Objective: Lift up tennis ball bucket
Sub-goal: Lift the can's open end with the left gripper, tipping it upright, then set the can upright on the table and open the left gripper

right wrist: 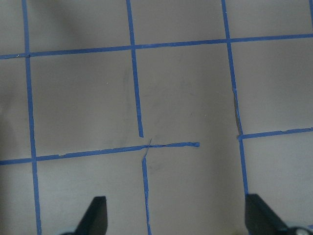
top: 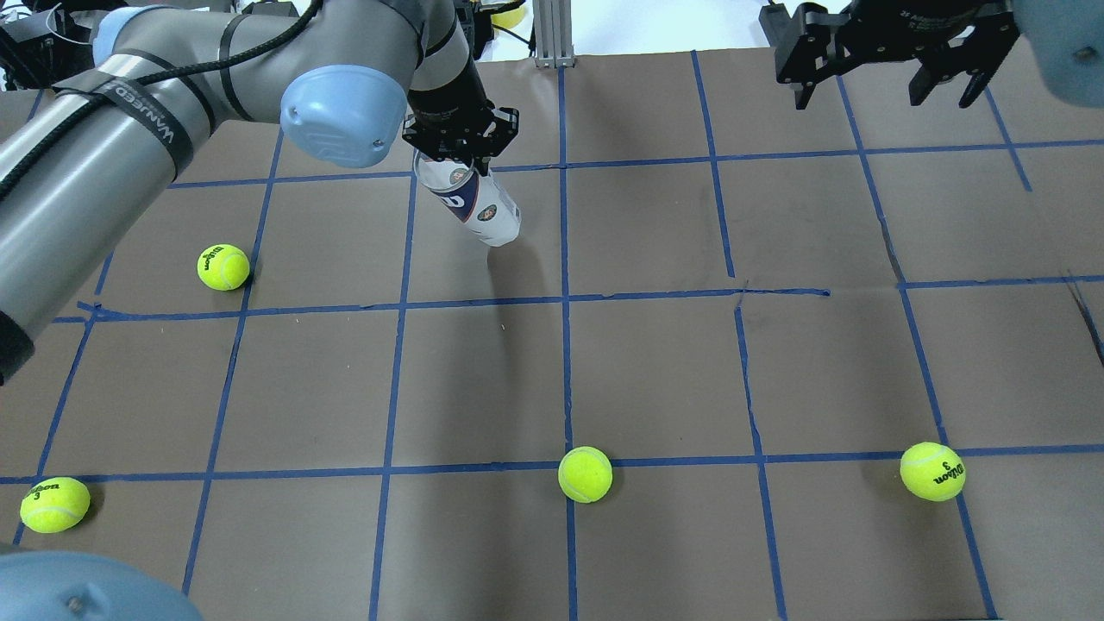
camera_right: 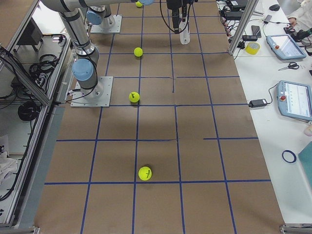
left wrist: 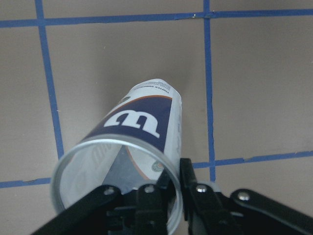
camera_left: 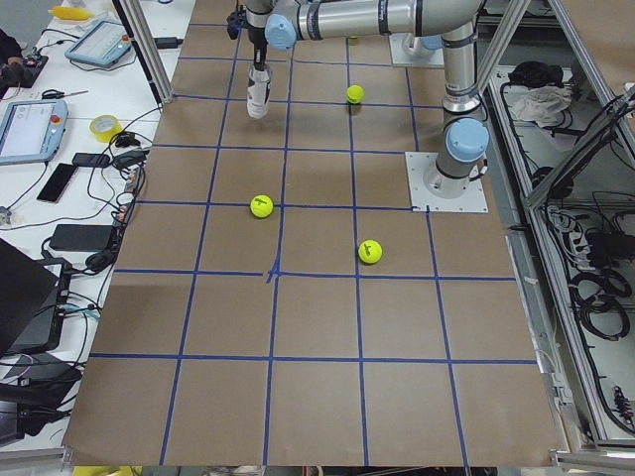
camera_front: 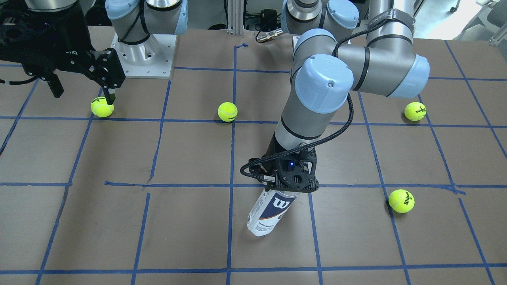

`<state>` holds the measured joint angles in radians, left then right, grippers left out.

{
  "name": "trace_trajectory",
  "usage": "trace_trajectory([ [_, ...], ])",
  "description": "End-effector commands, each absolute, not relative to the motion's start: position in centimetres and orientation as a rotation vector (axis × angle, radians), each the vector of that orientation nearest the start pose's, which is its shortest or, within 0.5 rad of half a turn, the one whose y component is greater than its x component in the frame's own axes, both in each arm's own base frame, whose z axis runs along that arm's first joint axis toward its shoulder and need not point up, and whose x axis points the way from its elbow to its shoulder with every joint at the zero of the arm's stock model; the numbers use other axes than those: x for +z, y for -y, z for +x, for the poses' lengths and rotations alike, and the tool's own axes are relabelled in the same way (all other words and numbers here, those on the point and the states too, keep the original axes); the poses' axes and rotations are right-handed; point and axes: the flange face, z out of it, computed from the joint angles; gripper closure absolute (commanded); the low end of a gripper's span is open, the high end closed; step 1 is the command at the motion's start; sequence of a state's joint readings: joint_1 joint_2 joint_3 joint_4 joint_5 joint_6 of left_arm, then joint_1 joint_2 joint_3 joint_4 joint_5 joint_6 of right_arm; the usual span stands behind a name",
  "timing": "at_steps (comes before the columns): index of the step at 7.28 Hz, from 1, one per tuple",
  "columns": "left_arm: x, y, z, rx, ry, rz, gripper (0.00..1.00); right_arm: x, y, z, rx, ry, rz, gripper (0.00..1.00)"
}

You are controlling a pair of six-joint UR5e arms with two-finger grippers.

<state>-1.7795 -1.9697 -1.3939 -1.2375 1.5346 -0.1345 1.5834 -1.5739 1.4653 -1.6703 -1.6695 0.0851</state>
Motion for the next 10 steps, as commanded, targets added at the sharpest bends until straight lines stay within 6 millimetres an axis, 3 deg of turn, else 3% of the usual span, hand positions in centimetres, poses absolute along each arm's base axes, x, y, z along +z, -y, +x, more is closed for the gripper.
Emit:
trace_trajectory([
  [1,37.1,62.8,-27.8,-0.255,-3.067,0.228,1.0,55.3,50.5,13.2,-0.342,-3.197,0.135,0.0],
  [2,36.3,62.5,-29.1,-0.238,-3.058,0.267,1.0,55.1,50.5,13.0,-0.323,-3.204,0.137,0.0],
  [5,35.3,62.4,-29.2,-0.191,-3.052,0.267,1.0,54.7,50.4,13.0,-0.308,-3.205,0.139,0.0],
  [6,35.2,62.4,-29.3,-0.189,-3.063,0.259,0.35,54.5,50.4,12.9,-0.303,-3.205,0.141,0.0],
  [7,34.9,62.3,-29.6,-0.175,-3.098,0.265,0.2,54.5,50.4,12.9,-0.301,-3.207,0.142,0.0],
  [8,34.9,62.5,-29.6,-0.176,-3.101,0.263,0.13,54.7,50.5,13.0,-0.323,-3.195,0.141,0.0],
  [9,37.7,61.8,-29.7,-0.252,-3.125,0.264,0.0,54.6,50.5,13.1,-0.318,-3.186,0.151,0.0],
  [10,40.2,61.2,-30.2,-0.311,-3.149,0.271,0.0,54.5,50.5,13.2,-0.31,-3.183,0.148,0.0],
])
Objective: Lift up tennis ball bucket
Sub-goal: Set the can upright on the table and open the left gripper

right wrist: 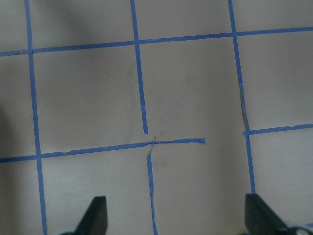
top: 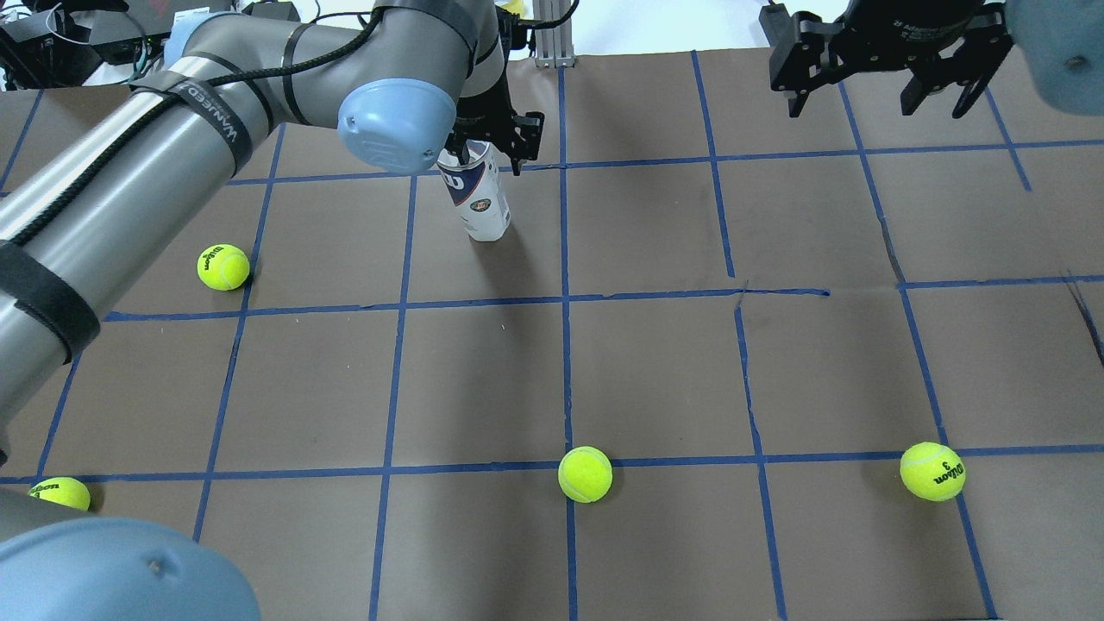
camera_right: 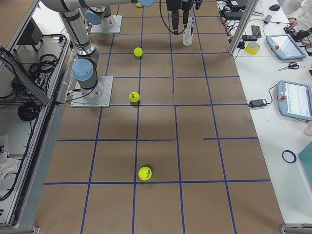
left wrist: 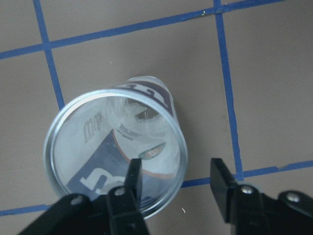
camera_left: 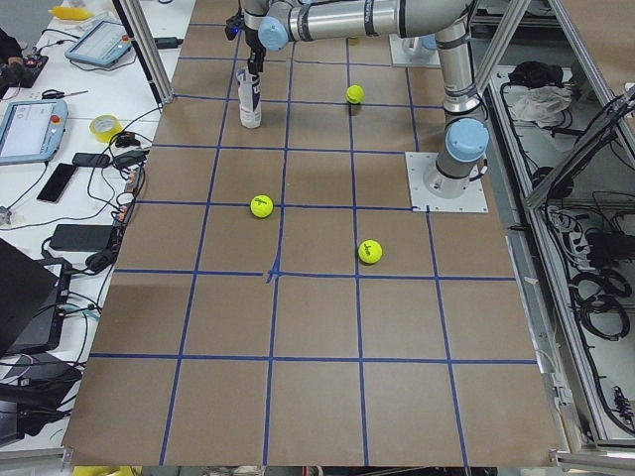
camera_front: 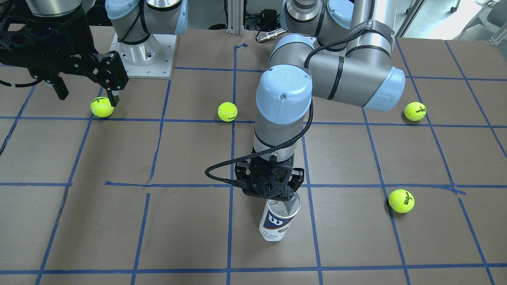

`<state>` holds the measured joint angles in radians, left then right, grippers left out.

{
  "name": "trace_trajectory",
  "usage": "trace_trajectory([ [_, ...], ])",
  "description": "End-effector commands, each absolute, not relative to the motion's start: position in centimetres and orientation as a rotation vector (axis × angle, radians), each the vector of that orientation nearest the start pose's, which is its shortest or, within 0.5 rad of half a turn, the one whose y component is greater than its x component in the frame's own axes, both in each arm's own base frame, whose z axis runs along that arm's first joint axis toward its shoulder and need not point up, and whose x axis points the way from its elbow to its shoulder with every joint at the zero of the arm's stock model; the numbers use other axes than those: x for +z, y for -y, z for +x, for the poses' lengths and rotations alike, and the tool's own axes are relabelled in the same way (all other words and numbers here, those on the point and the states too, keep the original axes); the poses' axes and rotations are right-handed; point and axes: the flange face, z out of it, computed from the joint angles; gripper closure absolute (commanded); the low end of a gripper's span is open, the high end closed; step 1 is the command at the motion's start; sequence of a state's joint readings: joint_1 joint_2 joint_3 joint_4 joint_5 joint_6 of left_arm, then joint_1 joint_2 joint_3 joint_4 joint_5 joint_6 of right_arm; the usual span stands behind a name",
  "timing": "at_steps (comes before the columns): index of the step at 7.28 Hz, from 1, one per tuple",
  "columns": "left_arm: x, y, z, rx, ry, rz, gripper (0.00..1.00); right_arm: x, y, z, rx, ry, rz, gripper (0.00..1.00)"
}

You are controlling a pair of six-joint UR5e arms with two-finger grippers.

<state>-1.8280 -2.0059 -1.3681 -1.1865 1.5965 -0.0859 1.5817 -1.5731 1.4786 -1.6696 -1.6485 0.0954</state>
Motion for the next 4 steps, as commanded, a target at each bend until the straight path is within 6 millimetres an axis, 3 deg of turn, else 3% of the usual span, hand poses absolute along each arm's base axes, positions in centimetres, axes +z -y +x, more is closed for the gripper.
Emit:
trace_trajectory([
  [1,43.0,60.9,-30.1,-0.354,-3.155,0.268,0.0,54.5,50.5,13.6,-0.312,-3.143,0.138,0.0],
  [3,46.7,58.4,-30.0,-0.361,-3.156,0.273,0.0,54.4,50.5,13.6,-0.3,-3.146,0.138,0.0],
  [4,49.0,56.0,-29.4,-0.37,-3.157,0.266,0.0,54.1,50.5,13.6,-0.298,-3.146,0.14,0.0],
])
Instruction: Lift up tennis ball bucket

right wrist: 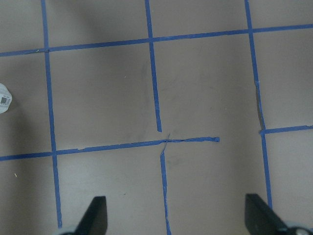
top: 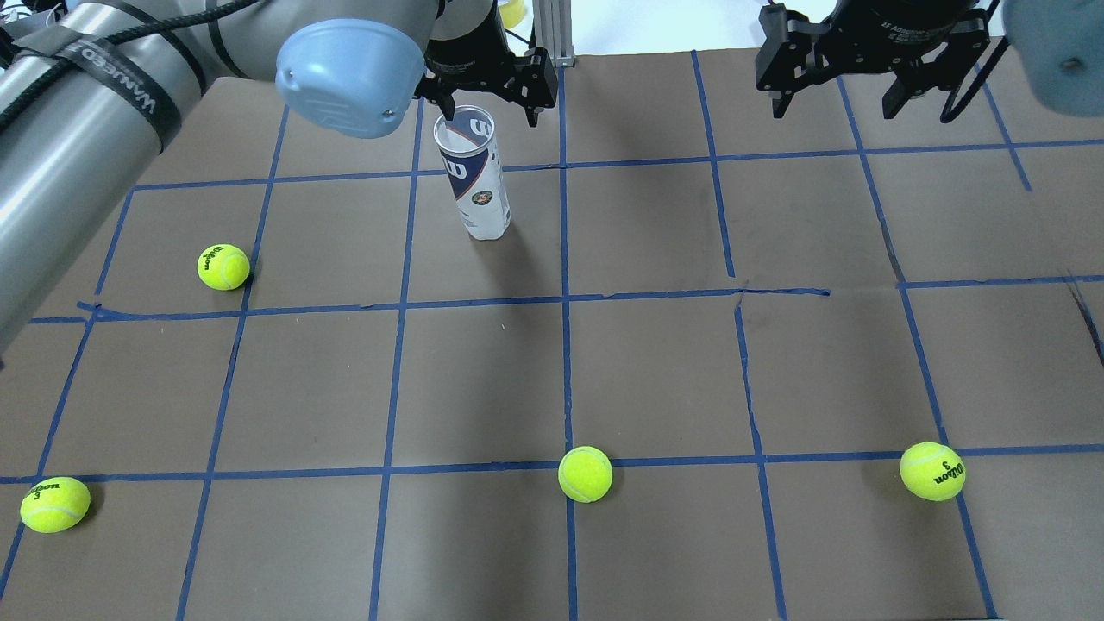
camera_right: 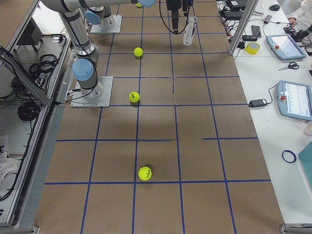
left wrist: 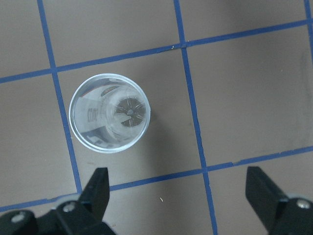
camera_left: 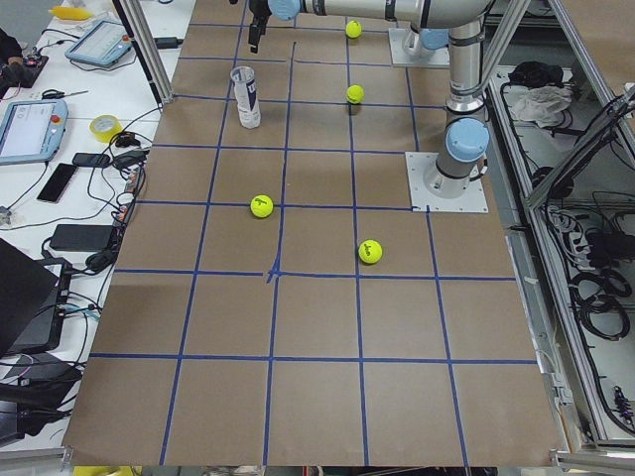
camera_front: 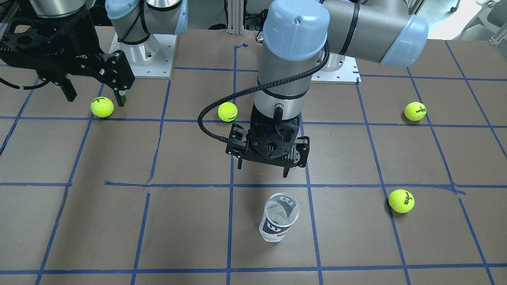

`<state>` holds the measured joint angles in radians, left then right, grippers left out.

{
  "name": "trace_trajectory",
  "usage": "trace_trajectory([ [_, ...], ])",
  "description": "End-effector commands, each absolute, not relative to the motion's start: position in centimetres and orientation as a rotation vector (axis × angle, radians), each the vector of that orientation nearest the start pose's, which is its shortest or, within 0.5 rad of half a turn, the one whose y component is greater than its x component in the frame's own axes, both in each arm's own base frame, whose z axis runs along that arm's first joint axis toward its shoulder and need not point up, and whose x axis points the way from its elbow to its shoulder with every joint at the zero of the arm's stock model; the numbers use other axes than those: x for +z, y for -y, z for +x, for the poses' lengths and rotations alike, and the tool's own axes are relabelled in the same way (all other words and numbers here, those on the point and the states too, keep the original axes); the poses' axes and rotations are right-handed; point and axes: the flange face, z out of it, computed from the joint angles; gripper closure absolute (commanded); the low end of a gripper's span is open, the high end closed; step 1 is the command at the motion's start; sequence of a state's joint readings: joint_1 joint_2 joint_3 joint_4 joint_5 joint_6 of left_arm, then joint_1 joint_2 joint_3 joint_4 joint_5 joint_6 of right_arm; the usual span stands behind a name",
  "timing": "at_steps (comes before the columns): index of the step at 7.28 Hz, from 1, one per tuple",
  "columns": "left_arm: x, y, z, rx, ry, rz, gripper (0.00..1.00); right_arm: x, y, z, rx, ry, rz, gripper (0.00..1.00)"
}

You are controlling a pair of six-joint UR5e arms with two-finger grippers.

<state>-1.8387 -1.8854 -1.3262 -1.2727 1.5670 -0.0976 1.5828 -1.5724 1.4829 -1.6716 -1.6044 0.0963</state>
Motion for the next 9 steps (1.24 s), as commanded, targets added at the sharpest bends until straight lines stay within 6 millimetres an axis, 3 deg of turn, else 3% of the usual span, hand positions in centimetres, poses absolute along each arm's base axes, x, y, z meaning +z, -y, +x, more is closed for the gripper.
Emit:
trace_trajectory([
  [1,50.7,53.1,-27.8,-0.306,-3.158,0.246,0.0,54.2,50.5,13.6,-0.298,-3.145,0.14,0.0],
  [2,50.7,50.2,-25.4,-0.191,-3.155,0.219,0.0,54.1,50.5,13.6,-0.295,-3.144,0.139,0.0],
  [3,50.5,49.0,-21.8,-0.179,-3.157,0.137,0.0,54.0,50.5,13.7,-0.295,-3.142,0.137,0.0],
  [4,52.7,48.5,-17.7,-0.207,-3.124,0.19,0.0,54.0,50.5,13.6,-0.29,-3.146,0.137,0.0],
  [5,53.6,47.3,-15.2,-0.079,-3.143,0.124,0.0,54.1,50.4,13.6,-0.288,-3.148,0.137,0.0],
  [9,54.1,47.1,-14.2,-0.108,-3.165,0.118,0.0,53.8,50.1,13.8,-0.267,-3.147,0.154,0.0],
])
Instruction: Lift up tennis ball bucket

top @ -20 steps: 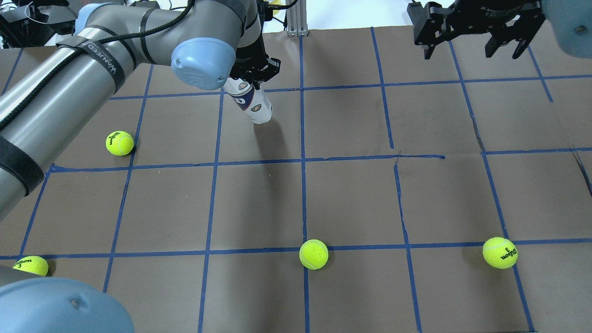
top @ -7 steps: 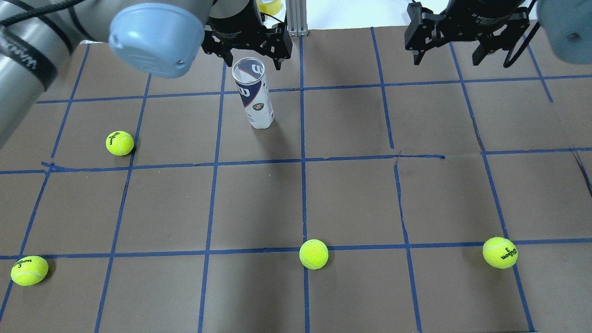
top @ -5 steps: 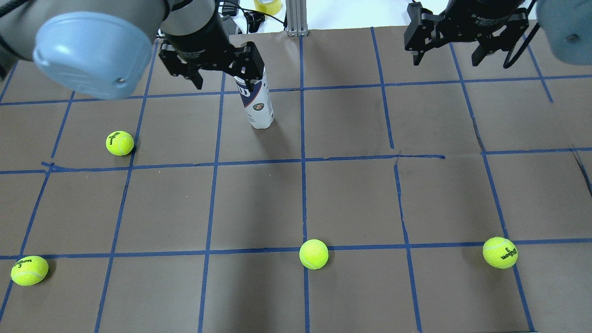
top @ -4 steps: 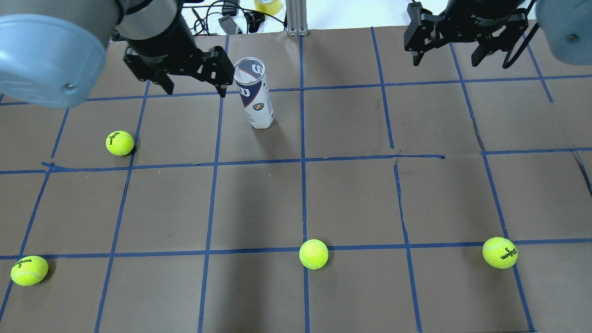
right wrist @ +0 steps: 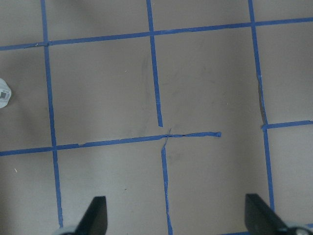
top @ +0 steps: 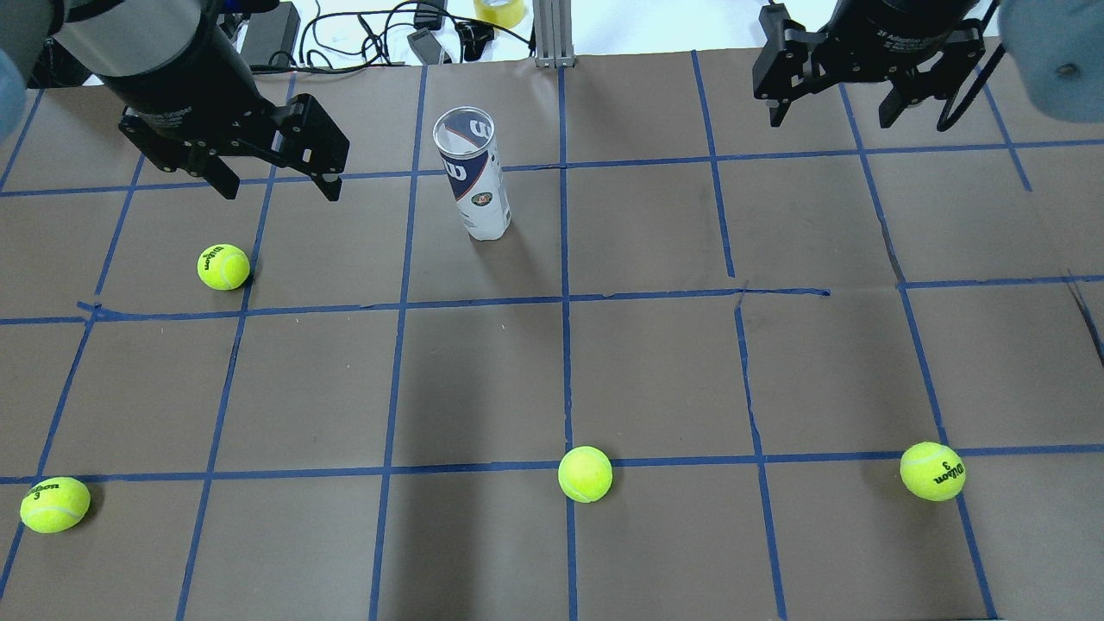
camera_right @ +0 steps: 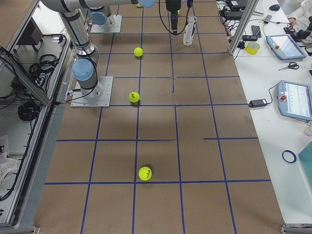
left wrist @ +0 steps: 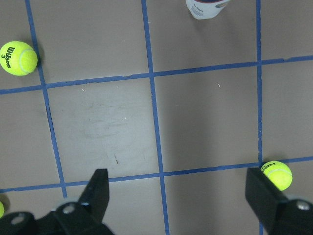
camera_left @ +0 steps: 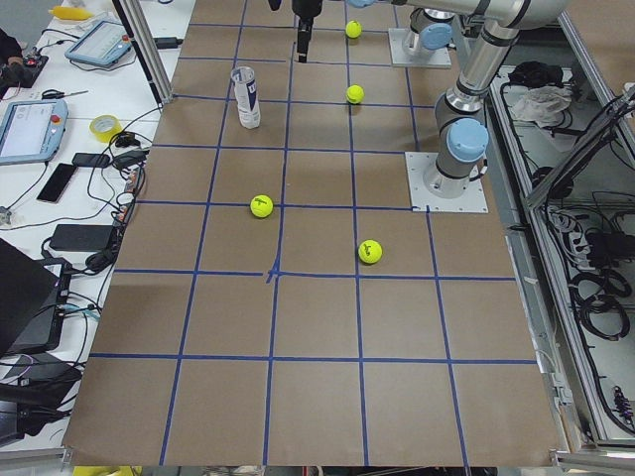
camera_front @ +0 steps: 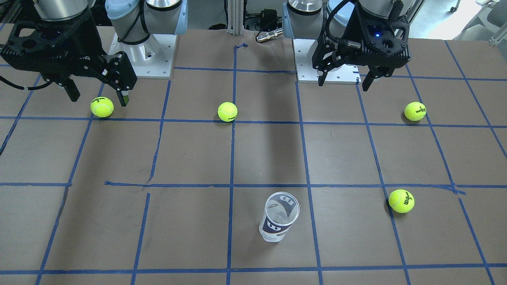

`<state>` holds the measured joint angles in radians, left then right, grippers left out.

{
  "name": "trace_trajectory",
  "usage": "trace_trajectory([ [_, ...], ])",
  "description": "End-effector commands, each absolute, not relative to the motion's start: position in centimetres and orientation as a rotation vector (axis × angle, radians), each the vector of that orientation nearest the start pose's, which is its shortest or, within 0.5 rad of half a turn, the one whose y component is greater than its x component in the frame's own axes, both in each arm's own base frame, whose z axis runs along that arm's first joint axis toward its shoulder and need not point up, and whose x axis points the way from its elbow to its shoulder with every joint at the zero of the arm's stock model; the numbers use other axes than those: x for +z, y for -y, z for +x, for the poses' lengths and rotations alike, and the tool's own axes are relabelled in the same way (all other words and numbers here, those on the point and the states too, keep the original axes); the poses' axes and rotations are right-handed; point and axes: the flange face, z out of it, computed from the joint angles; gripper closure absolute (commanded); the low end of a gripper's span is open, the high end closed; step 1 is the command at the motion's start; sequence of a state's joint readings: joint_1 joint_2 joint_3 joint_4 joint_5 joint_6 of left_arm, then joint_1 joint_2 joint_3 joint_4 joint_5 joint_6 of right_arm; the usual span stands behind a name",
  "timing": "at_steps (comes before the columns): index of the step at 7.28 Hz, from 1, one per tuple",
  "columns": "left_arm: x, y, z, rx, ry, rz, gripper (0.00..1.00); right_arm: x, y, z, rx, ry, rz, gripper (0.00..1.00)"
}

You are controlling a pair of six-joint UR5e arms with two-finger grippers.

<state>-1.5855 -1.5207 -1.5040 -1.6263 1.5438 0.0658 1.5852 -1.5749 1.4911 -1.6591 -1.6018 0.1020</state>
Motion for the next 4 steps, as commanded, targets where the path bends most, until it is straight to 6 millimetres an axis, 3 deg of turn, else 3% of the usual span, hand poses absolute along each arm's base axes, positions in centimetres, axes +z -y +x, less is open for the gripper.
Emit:
trace_trajectory([
  [1,54.26,47.03,-14.29,-0.113,-3.167,0.104,0.0,53.36,49.81,13.79,-0.243,-3.148,0.168,0.0],
  [4,53.88,47.08,-14.23,-0.101,-3.168,0.133,0.0,52.97,49.47,14.47,-0.186,-3.091,0.177,0.0],
])
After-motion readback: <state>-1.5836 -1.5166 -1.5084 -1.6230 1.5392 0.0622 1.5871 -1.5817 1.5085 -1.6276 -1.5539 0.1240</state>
